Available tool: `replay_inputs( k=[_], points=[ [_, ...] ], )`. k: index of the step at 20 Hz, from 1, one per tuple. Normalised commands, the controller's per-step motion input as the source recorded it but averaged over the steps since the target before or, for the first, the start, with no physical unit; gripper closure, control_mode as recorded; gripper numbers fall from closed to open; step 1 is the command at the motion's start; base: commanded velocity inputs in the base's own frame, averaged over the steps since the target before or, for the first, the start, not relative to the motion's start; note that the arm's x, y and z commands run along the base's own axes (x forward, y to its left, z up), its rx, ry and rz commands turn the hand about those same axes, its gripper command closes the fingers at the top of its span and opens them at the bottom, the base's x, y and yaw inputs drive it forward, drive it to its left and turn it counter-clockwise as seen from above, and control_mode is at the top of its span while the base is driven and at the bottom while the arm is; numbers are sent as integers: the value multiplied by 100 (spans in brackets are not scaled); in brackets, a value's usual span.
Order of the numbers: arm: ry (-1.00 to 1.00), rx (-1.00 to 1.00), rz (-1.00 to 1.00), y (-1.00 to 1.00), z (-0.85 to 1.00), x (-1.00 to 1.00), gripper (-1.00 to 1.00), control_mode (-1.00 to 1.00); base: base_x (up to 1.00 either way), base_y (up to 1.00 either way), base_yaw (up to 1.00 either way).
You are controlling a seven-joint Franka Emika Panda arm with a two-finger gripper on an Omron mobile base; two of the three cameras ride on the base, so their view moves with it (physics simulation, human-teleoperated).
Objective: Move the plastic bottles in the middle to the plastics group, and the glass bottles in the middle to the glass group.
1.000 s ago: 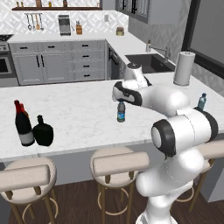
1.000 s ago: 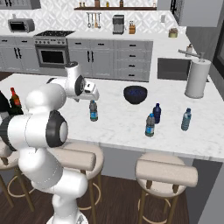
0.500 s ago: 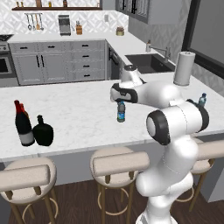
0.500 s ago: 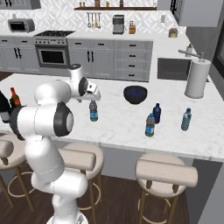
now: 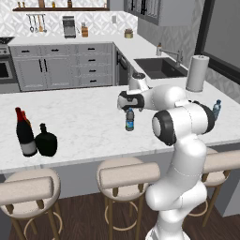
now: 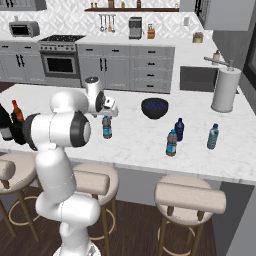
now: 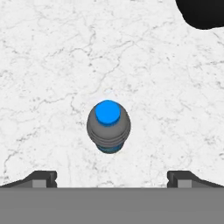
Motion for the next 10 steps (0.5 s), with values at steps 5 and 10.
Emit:
replay_inputs(
  k=[5, 10],
  points=[
    [0, 6, 0, -1, -12, 33, -100, -100, 0, 0, 0],
    [0, 4, 0, 0, -16, 24, -100, -100, 0, 0, 0]
  ],
)
